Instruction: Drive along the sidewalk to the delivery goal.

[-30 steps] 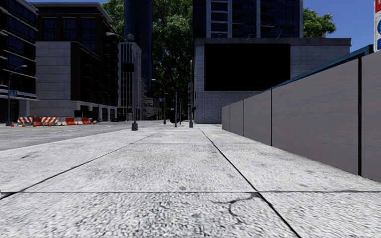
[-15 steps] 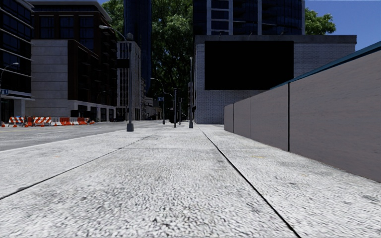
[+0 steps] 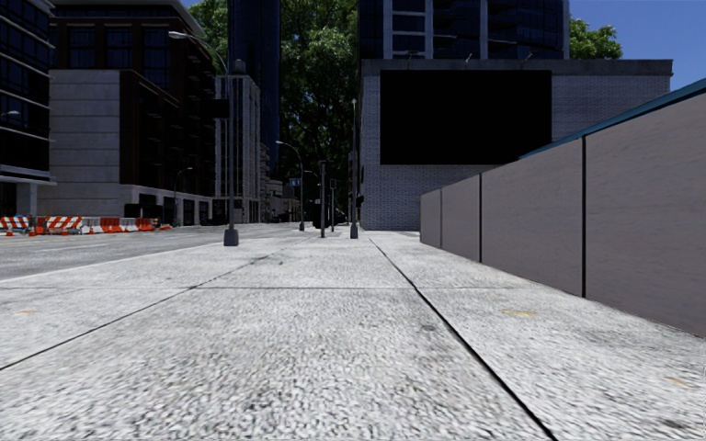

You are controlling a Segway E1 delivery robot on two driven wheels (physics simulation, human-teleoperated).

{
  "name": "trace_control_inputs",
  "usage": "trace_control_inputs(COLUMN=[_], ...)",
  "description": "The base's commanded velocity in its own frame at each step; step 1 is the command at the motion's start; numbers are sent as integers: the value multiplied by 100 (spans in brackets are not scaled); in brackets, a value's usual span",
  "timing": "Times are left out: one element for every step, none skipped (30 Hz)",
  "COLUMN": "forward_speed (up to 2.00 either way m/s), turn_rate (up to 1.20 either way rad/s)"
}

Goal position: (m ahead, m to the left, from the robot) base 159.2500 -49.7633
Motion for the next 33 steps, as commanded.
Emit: trace_control_inputs(forward_speed=[192,192,192,192,192,192,192,192,192,192,192,192,192,192,192,192,192,192,192,192,192,192,192,192,192,192,192,192,192,192,192,192,192], turn_rate=[0,0,0,0,0,0,0,0,0,0,0,0,0,0,0,0,0,0,0,0,0,0,0,0,0,0,0,0,0,0,0,0,0])
